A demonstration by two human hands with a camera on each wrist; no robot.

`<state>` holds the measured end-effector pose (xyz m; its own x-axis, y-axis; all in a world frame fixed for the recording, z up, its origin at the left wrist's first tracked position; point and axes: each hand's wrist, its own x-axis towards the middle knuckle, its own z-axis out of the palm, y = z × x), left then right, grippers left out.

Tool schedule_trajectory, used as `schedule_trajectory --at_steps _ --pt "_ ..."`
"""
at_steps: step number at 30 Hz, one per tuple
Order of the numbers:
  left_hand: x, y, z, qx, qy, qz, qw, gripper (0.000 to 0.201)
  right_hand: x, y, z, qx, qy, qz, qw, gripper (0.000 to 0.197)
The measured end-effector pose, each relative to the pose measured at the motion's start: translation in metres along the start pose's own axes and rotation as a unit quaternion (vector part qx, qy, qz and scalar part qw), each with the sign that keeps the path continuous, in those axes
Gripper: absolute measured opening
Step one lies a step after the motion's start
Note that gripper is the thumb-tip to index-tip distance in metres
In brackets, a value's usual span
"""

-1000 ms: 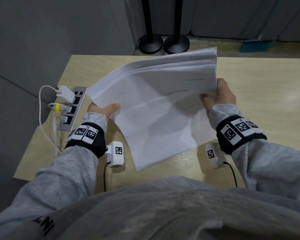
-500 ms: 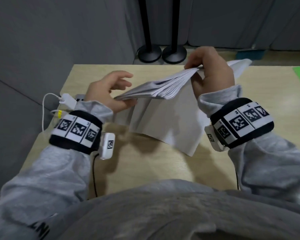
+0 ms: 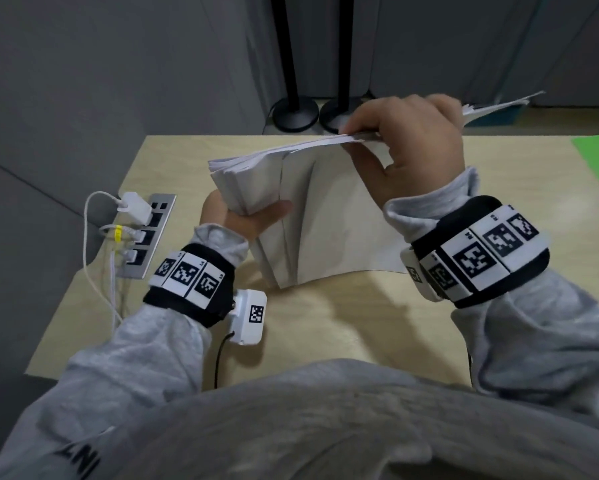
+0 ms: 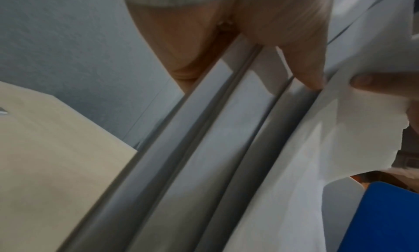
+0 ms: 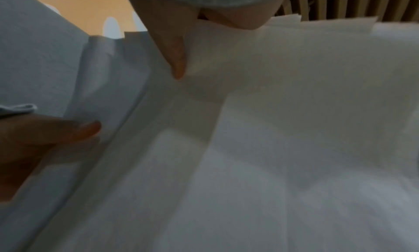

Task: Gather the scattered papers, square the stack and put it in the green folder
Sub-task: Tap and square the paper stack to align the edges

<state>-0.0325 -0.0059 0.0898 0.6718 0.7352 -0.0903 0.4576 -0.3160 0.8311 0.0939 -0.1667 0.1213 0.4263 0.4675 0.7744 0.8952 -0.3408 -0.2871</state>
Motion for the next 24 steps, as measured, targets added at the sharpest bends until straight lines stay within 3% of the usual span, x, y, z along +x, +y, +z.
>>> schedule_trajectory --at_steps 4,8,12,14,17,19,20,22,24 --pt "-0.011 0.003 0.01 -0.039 0.007 -0.044 0.998 0.045 -0.001 -0.01 -0.001 0.005 0.034 -0.02 0.999 0.015" --pt "-0.016 0.002 0.013 -0.07 0.006 -0.091 0.993 0.043 -0.003 -0.015 -0.001 0.004 0.047 -0.038 0.998 0.014" --pt "-0.015 -0.003 0.008 -0.012 0.041 -0.11 0.993 0.045 -0.007 -0.012 0.0 -0.015 0.045 -0.023 0.999 0.017" --pt "-0.009 -0.005 0.0 0.018 0.051 -0.133 0.99 0.042 -0.01 0.001 0.001 -0.042 0.063 0.042 0.996 0.043" --pt "0.0 -0.009 -0.011 -0.005 0.063 -0.142 0.988 0.061 -0.014 0.024 0.001 -0.012 0.088 0.183 0.979 0.092" --pt "0.007 -0.013 -0.017 -0.014 0.093 -0.137 0.986 0.065 -0.016 0.035 0.002 0.076 0.027 0.314 0.946 0.118" --pt "0.009 -0.014 -0.018 -0.014 0.098 -0.139 0.985 0.065 -0.019 0.039 0.003 0.137 -0.016 0.381 0.914 0.124" --pt "0.01 -0.015 -0.02 -0.009 0.096 -0.136 0.986 0.066 -0.026 0.044 0.007 0.242 -0.094 0.476 0.84 0.121" --pt "0.012 -0.018 -0.021 -0.006 0.088 -0.138 0.987 0.065 -0.035 0.046 0.011 0.269 -0.134 0.508 0.807 0.104"
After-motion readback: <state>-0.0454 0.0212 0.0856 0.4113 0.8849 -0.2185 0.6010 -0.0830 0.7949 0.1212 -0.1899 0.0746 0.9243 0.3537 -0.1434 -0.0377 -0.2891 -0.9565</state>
